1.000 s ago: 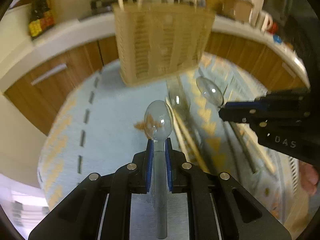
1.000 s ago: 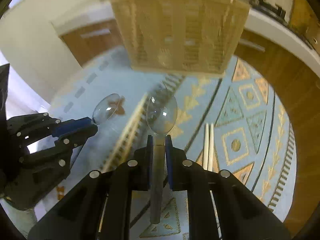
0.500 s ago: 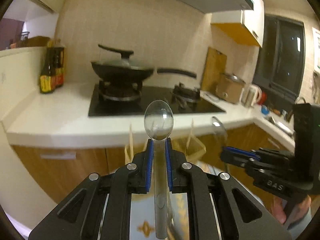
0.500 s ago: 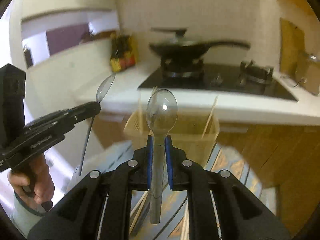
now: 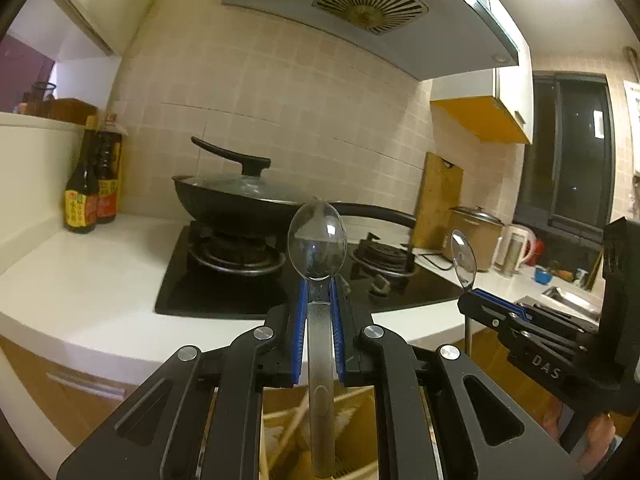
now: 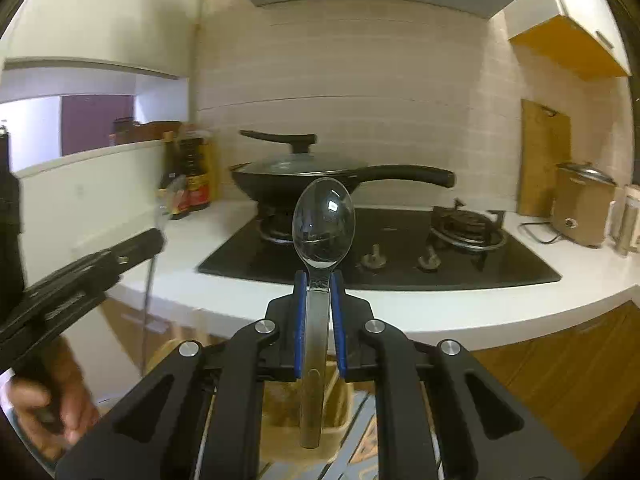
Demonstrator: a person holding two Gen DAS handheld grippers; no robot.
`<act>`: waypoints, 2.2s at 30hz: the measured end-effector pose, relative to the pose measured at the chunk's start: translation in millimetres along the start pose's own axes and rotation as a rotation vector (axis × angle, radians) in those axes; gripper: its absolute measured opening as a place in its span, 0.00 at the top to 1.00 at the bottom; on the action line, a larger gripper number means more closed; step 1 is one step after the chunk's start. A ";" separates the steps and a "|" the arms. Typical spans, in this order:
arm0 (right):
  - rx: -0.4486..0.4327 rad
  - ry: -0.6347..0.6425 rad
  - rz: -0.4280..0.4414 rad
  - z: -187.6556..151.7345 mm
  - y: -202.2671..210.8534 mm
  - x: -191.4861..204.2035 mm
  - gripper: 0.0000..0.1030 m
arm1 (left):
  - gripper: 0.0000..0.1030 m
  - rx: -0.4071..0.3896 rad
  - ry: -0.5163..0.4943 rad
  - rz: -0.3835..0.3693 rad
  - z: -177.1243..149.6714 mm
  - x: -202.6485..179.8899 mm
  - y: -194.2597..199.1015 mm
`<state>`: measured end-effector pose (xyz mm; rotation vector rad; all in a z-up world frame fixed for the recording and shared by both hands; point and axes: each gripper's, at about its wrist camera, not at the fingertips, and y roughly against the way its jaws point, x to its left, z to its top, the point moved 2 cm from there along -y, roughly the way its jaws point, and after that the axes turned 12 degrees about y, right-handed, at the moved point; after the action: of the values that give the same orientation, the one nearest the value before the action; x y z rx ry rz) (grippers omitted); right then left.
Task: Organize utensils
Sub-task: 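Lift both clear spoons and carry them over the beige caddy, then open both tools to drop the spoons into the caddy, then move both open tools back down to the remaining chopsticks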
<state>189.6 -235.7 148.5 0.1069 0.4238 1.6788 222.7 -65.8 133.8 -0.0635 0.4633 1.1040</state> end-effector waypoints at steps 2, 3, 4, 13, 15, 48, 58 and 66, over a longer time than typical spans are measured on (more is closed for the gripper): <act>-0.008 -0.008 -0.023 -5.3 -10.3 -1.1 0.90 | 0.90 -0.025 -0.008 0.020 -5.7 3.0 -5.0; -0.009 -0.014 -0.025 -8.0 -15.5 -2.3 0.90 | 0.90 -0.033 -0.009 0.025 -8.2 5.4 -7.0; -0.006 -0.023 -0.021 -11.5 -20.0 -3.2 0.90 | 0.90 -0.041 -0.010 0.036 -11.5 8.0 -10.2; -0.020 -0.104 -0.053 -38.4 -34.6 -13.0 0.90 | 0.90 -0.063 -0.024 0.082 -34.7 19.8 -19.3; -0.028 -0.107 -0.055 -42.4 -30.0 -12.3 0.90 | 0.90 -0.056 -0.026 0.076 -39.9 20.7 -16.9; 0.560 -0.079 0.089 -174.8 113.9 50.2 0.49 | 0.50 0.441 0.027 0.109 -140.0 21.7 127.9; 0.725 -0.163 0.099 -221.1 103.9 51.7 0.55 | 0.51 0.712 0.003 0.151 -203.4 36.1 115.6; 0.795 -0.156 0.107 -239.9 95.7 58.9 0.62 | 0.64 0.817 -0.069 0.200 -230.4 28.6 106.1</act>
<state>16.1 -238.8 -51.7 0.8487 0.9572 1.5034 64.9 -56.6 -66.7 0.7482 0.8400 1.0345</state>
